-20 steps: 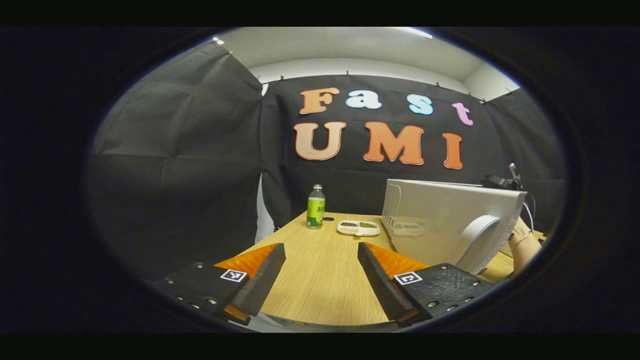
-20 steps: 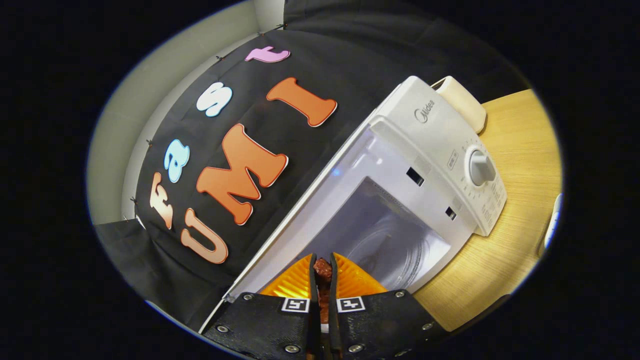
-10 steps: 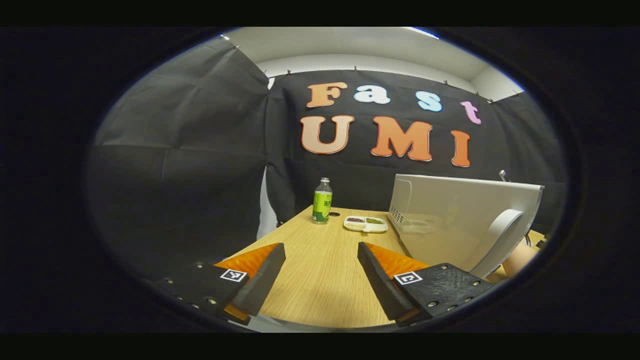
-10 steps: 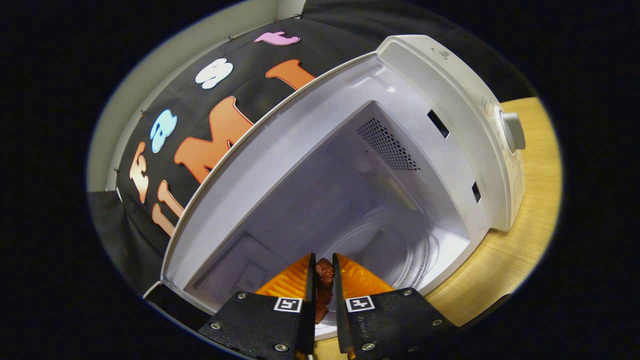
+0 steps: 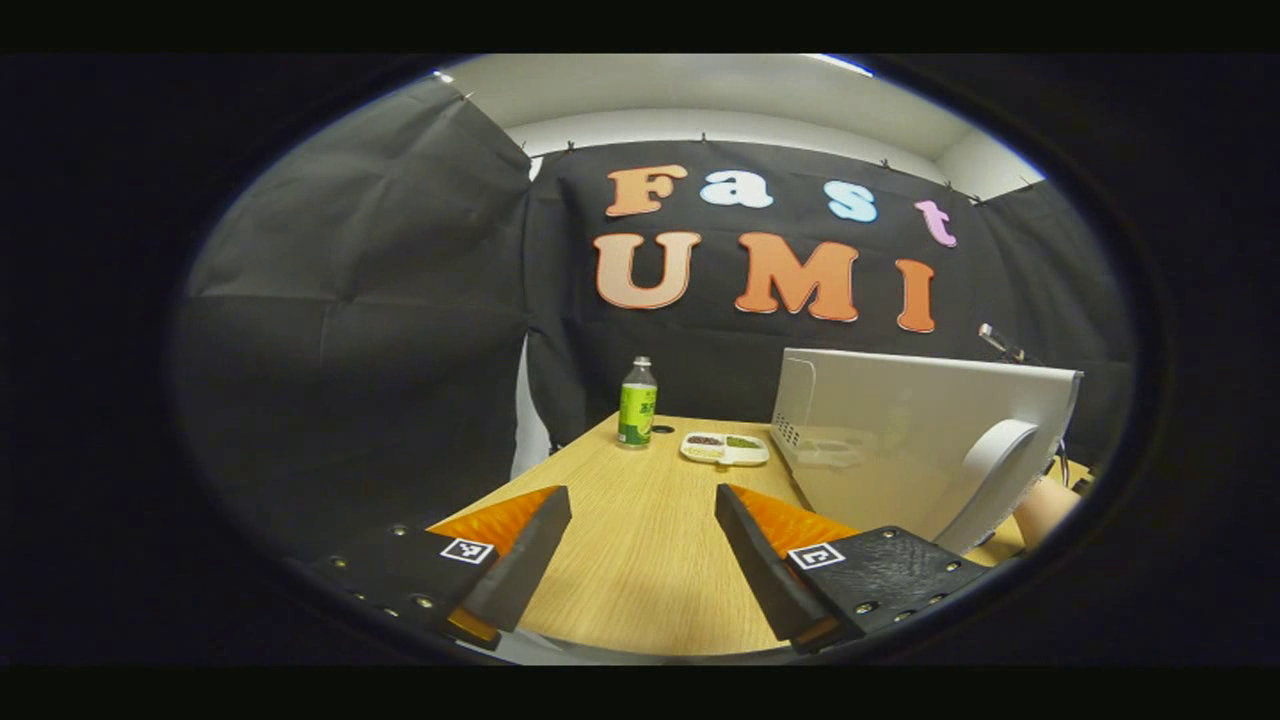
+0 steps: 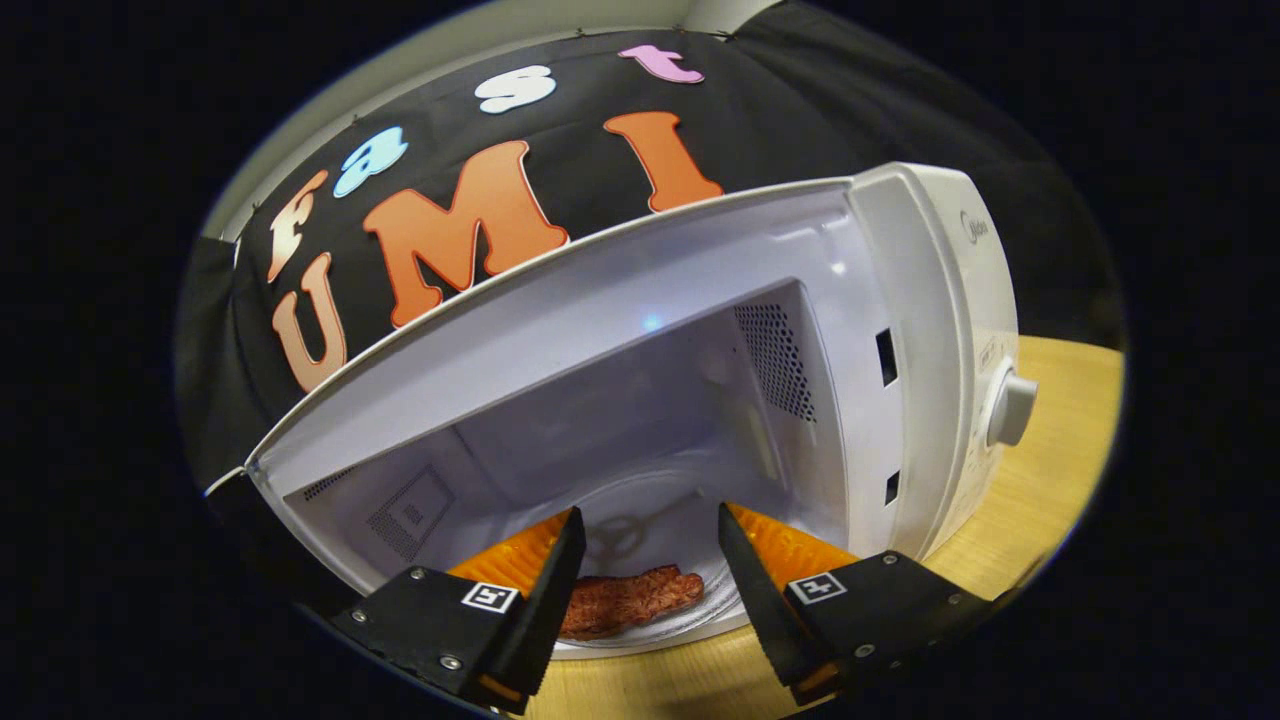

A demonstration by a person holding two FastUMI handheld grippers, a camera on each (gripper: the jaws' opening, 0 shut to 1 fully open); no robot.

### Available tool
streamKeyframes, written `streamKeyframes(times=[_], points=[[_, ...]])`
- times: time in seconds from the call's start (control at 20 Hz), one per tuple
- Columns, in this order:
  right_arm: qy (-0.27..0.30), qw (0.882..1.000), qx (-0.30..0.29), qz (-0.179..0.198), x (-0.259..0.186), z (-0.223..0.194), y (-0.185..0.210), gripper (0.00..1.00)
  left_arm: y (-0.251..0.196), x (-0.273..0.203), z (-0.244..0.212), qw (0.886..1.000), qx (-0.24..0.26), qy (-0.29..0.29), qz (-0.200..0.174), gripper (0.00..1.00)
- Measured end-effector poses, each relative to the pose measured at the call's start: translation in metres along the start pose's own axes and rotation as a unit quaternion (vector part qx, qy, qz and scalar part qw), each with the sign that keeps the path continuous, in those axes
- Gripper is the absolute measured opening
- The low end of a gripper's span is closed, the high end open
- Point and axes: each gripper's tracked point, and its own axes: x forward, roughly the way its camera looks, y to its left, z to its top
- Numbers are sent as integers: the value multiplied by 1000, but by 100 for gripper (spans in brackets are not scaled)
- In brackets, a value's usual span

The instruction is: Open the microwave oven with the left hand, put the food in, and close the microwave oven.

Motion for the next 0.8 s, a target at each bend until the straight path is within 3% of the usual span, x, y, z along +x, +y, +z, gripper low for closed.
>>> streamKeyframes(times=[0.15,0.55,0.8], points=[[-4,999,-40,15,-21,15,-4,95,-8,0,0,1000,6,1,-4,90],[3,991,-118,58,-90,62,-21,94,-19,3,-8,1000,5,7,-1,90],[-6,986,-140,85,-136,115,-38,95,-31,12,-17,1000,-12,6,-13,90]])
